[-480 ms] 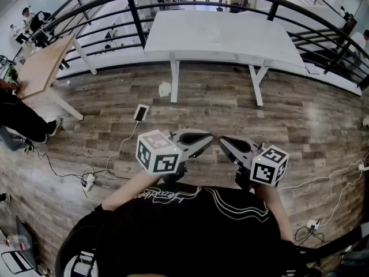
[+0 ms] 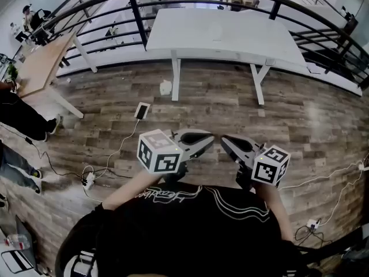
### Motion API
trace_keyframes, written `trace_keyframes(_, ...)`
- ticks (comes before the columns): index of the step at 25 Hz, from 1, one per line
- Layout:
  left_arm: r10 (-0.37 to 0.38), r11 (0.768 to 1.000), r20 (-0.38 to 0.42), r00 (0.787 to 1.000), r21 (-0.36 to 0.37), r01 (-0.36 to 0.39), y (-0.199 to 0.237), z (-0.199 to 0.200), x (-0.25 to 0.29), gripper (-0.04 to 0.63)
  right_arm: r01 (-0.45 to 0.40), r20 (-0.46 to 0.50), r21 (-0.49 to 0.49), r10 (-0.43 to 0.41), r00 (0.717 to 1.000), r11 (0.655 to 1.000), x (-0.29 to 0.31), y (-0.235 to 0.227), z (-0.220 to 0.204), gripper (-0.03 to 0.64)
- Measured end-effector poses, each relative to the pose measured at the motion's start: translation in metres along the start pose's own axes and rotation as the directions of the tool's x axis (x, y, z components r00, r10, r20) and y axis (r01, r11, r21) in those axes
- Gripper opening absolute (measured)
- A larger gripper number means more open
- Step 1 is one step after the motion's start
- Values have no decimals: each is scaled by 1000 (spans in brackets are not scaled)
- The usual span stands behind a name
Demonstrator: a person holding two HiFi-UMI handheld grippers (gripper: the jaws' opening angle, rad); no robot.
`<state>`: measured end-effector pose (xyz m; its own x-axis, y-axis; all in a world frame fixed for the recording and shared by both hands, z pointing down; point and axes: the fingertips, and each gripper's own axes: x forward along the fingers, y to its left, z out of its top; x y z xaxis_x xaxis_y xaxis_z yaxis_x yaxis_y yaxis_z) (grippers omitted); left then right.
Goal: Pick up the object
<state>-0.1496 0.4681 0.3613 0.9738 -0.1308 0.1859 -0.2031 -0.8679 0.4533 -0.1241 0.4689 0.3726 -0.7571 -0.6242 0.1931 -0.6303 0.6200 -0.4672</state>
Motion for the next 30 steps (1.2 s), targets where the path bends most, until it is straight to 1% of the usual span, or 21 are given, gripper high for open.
trace_keyframes(2,-1,1000,2,1000,-1,1,-1,0,-2,8,-15,12,32,15,1000,999,0,2,3,17)
trace_keyframes(4,0,1000,8,1000,-2,0,1,2,-3,8,-28,16,43,27,1000,999,2,4,5,17)
trace_keyframes(12,3,999,40,999,-34,-2,22,5,-24,8,-24,-19,38,25,1000,999,27,8,0,17)
trace_keyframes(20,-7,999,37,999,-33,9,32,7,-23,8,-16,-10,24,16,1000,1000,36,1,4,17)
trace_keyframes(26,-1,1000,34,999,-24,2,46,13,-11,8,-21,2,21,21,1000,1000,40,-18,12,17)
trace_keyframes(30,15,1000,33,999,-28,-14,63,16,-3,8,-28,6,26,28,1000,999,47,-38,18,17)
